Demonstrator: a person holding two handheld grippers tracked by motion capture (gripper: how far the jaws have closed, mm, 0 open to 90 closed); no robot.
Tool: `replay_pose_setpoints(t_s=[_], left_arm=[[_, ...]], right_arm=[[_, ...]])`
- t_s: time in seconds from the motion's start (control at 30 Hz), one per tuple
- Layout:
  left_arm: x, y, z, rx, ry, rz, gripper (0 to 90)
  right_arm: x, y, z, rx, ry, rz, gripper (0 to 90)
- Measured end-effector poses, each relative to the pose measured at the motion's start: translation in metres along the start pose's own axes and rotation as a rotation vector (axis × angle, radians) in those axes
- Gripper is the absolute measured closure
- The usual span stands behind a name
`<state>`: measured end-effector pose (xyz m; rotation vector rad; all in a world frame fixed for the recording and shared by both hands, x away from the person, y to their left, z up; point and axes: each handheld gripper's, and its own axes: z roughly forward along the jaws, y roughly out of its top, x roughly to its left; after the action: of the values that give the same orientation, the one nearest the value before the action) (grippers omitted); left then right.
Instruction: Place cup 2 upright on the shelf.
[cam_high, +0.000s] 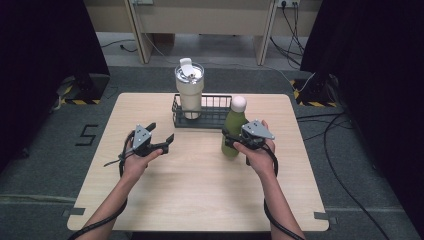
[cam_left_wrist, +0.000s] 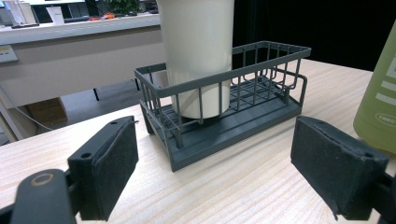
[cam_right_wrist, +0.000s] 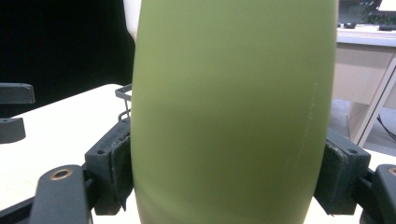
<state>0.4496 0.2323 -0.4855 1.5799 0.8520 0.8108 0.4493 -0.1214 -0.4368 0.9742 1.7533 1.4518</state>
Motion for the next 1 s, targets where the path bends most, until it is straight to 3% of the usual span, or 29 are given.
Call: replay_pose_setpoints(t_s=[1.0], left_arm=[[0.002, -0.002, 0.0, 0.006, 0.01, -0.011, 14.3]], right_arm=[[-0.003, 0.024, 0.008, -0.039, -0.025, -0.008, 21.8]])
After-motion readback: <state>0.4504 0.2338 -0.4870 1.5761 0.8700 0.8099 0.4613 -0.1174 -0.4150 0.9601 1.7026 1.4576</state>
